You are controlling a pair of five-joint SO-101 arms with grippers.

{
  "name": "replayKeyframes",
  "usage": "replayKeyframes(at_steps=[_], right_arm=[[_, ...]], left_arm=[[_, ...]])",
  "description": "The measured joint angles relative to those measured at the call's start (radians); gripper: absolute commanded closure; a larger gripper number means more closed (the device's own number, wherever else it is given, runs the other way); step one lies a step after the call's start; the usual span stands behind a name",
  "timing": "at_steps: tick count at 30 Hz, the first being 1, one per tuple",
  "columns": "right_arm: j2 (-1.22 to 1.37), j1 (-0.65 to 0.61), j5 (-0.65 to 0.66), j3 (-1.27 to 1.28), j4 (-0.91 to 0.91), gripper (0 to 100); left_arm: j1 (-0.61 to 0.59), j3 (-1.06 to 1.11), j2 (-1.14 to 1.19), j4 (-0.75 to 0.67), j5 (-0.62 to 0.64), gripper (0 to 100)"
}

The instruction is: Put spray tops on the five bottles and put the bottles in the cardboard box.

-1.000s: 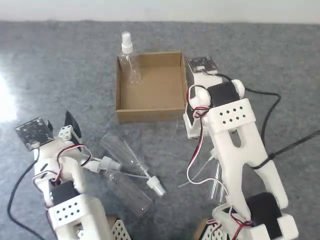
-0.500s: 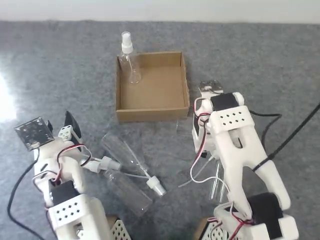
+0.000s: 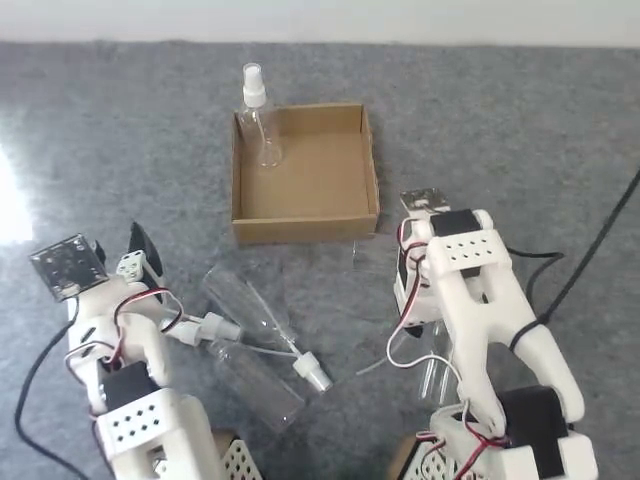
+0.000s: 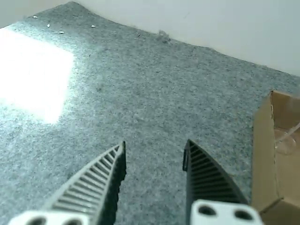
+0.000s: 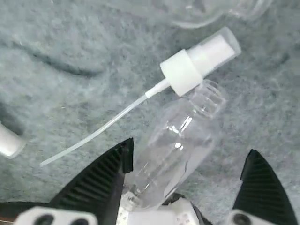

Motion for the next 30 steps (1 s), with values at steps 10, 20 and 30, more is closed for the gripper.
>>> replayKeyframes(at_steps=[10, 20, 30], right_arm=[[0.000, 0.063, 0.008, 0.106, -0.147, 67.4], [0.000, 0.064, 0.011, 0.158, -0.199, 79.9], [-0.035, 0.063, 0.011, 0.160, -0.199, 87.2]], left_arm=[[0.000, 0.000, 0.000, 0.000, 0.000, 81], [0.000, 0.000, 0.000, 0.000, 0.000, 81], [0.000, 0.000, 0.000, 0.000, 0.000, 81]])
